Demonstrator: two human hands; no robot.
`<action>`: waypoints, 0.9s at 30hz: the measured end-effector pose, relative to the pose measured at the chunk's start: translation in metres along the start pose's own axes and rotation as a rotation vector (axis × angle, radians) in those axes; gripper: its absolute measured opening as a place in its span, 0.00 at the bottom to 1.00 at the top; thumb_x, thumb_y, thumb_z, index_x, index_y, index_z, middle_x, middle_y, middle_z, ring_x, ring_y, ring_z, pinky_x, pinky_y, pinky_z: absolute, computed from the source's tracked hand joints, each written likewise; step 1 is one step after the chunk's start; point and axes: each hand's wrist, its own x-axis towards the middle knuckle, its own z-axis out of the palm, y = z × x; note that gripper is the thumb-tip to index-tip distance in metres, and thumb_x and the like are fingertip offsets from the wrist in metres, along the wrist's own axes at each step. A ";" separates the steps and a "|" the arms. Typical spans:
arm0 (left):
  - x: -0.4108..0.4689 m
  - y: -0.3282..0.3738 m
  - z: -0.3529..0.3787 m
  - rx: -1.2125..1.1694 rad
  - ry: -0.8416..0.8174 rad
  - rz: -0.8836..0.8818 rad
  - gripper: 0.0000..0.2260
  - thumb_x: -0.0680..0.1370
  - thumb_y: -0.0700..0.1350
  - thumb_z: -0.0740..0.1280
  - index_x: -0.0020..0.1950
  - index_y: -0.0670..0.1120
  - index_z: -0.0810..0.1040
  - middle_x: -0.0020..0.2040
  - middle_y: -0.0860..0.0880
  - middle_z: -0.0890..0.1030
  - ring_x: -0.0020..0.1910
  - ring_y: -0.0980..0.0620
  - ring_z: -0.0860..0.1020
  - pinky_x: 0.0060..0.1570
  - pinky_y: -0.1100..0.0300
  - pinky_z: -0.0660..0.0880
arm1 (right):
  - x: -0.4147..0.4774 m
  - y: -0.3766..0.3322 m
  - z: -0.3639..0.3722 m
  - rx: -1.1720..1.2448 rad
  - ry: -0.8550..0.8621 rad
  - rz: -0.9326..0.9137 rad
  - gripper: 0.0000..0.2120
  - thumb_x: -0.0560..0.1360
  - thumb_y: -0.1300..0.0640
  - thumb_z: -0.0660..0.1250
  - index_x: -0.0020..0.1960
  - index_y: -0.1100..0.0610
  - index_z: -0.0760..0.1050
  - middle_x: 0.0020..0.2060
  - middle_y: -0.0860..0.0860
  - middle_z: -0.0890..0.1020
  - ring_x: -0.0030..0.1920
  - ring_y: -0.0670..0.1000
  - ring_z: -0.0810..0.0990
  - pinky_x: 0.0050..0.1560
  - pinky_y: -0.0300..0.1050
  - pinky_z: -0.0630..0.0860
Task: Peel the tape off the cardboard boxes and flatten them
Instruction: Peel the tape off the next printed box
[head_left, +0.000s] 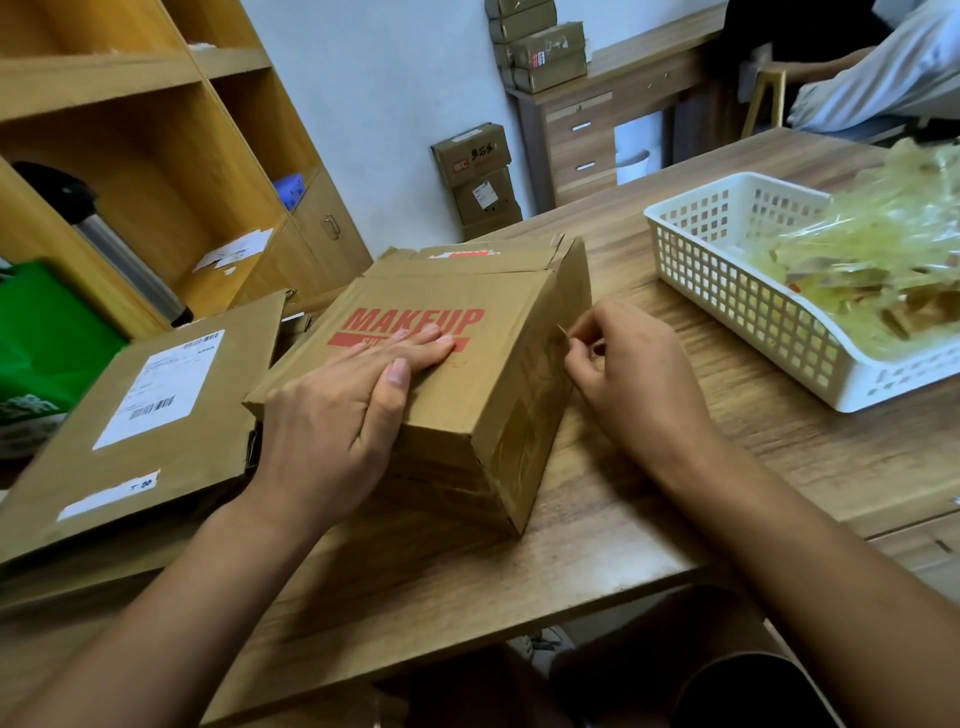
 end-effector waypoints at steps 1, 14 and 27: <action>-0.001 0.000 -0.001 -0.007 -0.005 0.004 0.19 0.86 0.55 0.48 0.67 0.59 0.77 0.63 0.63 0.77 0.68 0.74 0.67 0.61 0.77 0.65 | -0.001 0.000 -0.002 0.014 0.002 0.015 0.03 0.77 0.58 0.68 0.46 0.57 0.77 0.42 0.51 0.80 0.43 0.54 0.80 0.45 0.56 0.78; 0.000 -0.002 -0.004 0.002 0.012 -0.002 0.17 0.85 0.51 0.53 0.67 0.57 0.78 0.63 0.60 0.78 0.68 0.66 0.69 0.60 0.79 0.63 | 0.001 0.000 -0.018 0.096 -0.089 0.174 0.15 0.79 0.55 0.67 0.65 0.56 0.77 0.58 0.52 0.83 0.57 0.51 0.82 0.62 0.52 0.77; 0.002 -0.003 -0.005 0.033 -0.089 0.063 0.37 0.77 0.75 0.46 0.71 0.53 0.77 0.68 0.58 0.75 0.70 0.62 0.69 0.66 0.64 0.65 | 0.021 -0.012 0.002 -0.124 -0.126 0.014 0.07 0.80 0.54 0.65 0.51 0.57 0.79 0.44 0.56 0.84 0.48 0.61 0.81 0.47 0.53 0.76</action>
